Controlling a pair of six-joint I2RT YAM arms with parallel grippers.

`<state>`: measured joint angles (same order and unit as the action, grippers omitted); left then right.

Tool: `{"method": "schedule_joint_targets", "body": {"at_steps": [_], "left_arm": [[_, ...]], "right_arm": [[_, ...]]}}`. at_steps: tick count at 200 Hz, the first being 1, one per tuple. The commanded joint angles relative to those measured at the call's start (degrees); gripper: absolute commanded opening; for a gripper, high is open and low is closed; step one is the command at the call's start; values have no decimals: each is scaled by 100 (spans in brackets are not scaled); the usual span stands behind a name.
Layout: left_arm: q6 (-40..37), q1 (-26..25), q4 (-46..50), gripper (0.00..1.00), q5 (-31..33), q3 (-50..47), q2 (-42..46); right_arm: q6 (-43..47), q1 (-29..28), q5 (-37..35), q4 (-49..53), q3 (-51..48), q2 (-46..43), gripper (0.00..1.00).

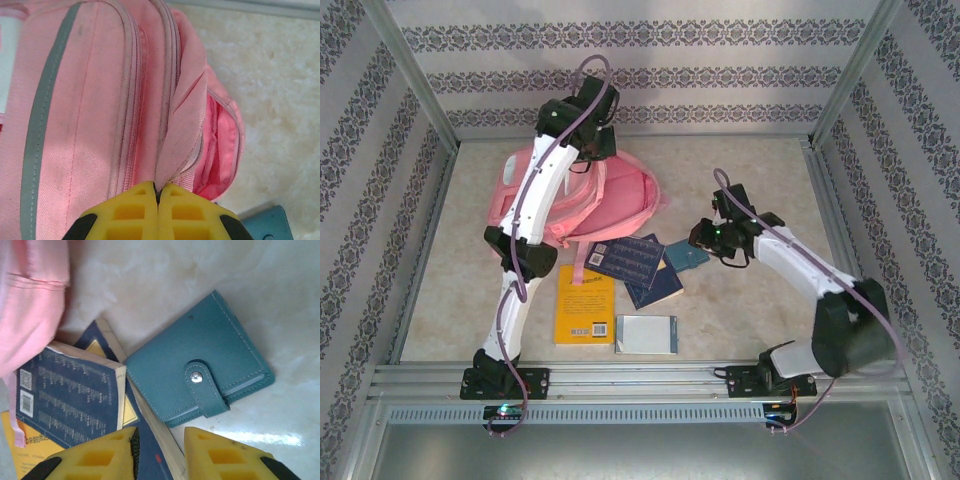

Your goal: Pack the student bag

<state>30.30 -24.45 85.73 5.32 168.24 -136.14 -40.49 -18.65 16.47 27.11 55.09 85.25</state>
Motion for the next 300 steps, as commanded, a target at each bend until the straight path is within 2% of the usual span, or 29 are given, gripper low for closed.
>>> {"method": "schedule_joint_targets", "body": {"at_steps": [1,10,20,45,58,87,102,120,143,159,188,211,239,300], "left_arm": [[41,-22,215,0,-190,139,-51],[58,-65,245,0,-314,139,-110],[72,-146,291,6,-398,143,-164],[101,-437,456,39,-195,139,-190],[69,-576,487,50,-105,139,-166],[-48,-742,473,59,-25,139,-54],[-278,-823,389,63,-183,139,-35],[-628,-974,280,64,-560,131,-116],[-765,-1185,157,65,-1015,137,-325],[-846,-1369,23,64,-1366,148,-526],[-816,-1707,-209,64,-1956,277,-1018],[-794,-1900,-374,64,-2198,312,-1385],[-766,-1994,-564,63,-2304,310,-1769],[-707,-1985,-801,66,-1872,382,-2335]], "right_arm": [[-572,-15,509,-558,83,422,31],[-687,-37,526,-692,115,635,31],[-750,-54,558,-644,254,923,31],[-769,-121,427,-581,424,1318,31],[-706,-136,264,-446,467,1428,31],[-568,-76,-68,-84,312,1389,29],[-489,-41,-89,-62,68,1194,29],[-206,1,12,36,-154,909,30],[296,43,-171,451,-276,481,31],[459,156,1,560,-391,148,34],[384,342,-91,703,-549,-786,42],[-56,648,-241,843,-797,-1456,45],[-645,917,-133,792,-1308,-2168,42],[-907,943,241,507,-2033,-2453,45]]}}
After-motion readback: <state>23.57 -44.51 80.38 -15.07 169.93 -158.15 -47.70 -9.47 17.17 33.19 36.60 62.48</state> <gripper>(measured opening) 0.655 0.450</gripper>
